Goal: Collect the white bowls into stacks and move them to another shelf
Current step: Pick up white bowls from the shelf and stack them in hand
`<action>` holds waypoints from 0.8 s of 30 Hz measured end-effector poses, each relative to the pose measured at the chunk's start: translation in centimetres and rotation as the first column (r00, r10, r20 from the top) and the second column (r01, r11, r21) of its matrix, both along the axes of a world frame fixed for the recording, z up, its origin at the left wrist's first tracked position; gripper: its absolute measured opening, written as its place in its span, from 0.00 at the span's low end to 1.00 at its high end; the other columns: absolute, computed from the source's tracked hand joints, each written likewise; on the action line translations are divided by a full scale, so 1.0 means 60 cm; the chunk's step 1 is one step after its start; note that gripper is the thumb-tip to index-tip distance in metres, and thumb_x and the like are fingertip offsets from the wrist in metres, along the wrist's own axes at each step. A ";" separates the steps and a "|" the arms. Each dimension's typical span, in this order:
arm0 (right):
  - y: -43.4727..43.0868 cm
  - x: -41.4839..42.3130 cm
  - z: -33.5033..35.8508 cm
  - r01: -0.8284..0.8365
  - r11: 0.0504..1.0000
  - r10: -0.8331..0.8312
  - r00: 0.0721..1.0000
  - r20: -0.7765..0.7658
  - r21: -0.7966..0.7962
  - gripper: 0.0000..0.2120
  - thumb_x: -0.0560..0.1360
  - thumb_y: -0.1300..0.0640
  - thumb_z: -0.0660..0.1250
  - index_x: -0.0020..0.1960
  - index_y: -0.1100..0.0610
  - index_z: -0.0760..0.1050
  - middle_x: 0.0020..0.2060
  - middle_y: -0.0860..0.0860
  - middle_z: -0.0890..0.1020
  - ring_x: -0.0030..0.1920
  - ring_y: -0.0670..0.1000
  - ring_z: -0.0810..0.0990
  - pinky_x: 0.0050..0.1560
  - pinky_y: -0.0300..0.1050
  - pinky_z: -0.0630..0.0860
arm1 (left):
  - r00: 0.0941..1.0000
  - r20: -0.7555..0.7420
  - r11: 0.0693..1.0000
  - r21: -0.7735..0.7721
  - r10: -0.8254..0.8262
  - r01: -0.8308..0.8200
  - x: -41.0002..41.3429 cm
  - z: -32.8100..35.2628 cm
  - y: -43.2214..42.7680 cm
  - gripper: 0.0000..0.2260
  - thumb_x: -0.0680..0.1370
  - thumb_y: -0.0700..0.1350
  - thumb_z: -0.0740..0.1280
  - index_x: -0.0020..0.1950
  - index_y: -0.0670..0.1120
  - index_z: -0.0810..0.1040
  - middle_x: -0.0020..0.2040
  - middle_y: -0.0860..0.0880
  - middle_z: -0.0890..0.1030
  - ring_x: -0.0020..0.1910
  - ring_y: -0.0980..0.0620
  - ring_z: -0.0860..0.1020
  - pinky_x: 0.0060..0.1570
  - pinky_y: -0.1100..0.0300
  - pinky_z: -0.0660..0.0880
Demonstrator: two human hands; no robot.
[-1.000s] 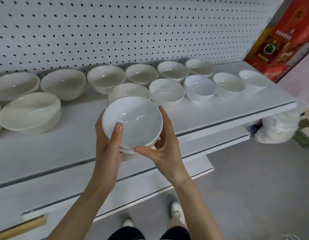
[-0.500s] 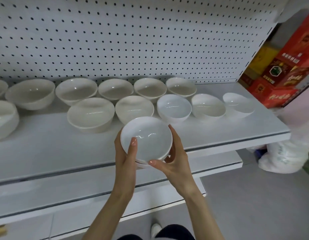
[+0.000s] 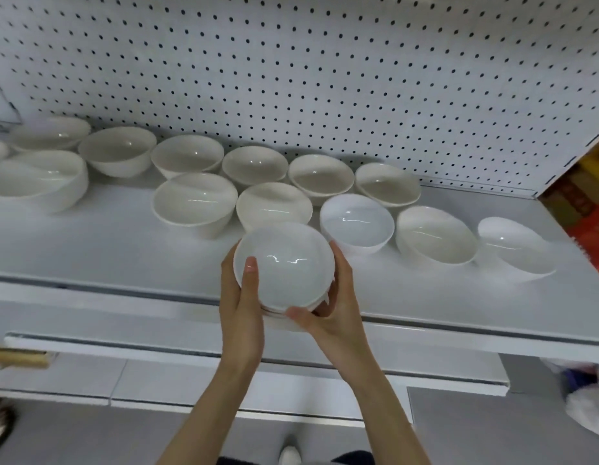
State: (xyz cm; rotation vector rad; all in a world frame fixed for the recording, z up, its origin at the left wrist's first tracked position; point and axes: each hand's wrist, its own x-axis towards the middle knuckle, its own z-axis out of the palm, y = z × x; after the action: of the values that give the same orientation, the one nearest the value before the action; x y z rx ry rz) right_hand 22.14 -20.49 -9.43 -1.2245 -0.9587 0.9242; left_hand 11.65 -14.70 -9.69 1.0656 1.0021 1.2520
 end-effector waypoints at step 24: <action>0.065 0.150 0.019 0.233 0.894 -0.331 0.919 -0.212 -0.383 0.13 0.81 0.48 0.60 0.60 0.56 0.68 0.44 0.63 0.82 0.37 0.55 0.82 0.33 0.43 0.79 | 0.996 0.037 0.996 -0.024 0.081 -0.081 0.013 -0.005 0.004 0.21 0.77 0.61 0.54 0.66 0.55 0.72 0.60 0.57 0.77 0.59 0.60 0.75 0.53 0.63 0.73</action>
State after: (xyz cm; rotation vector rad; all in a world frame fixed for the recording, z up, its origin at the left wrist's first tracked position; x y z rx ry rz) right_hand 31.13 -16.58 -8.31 -1.4471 -0.3850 1.0213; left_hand 12.44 -14.45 -9.99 0.9886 1.0374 1.3184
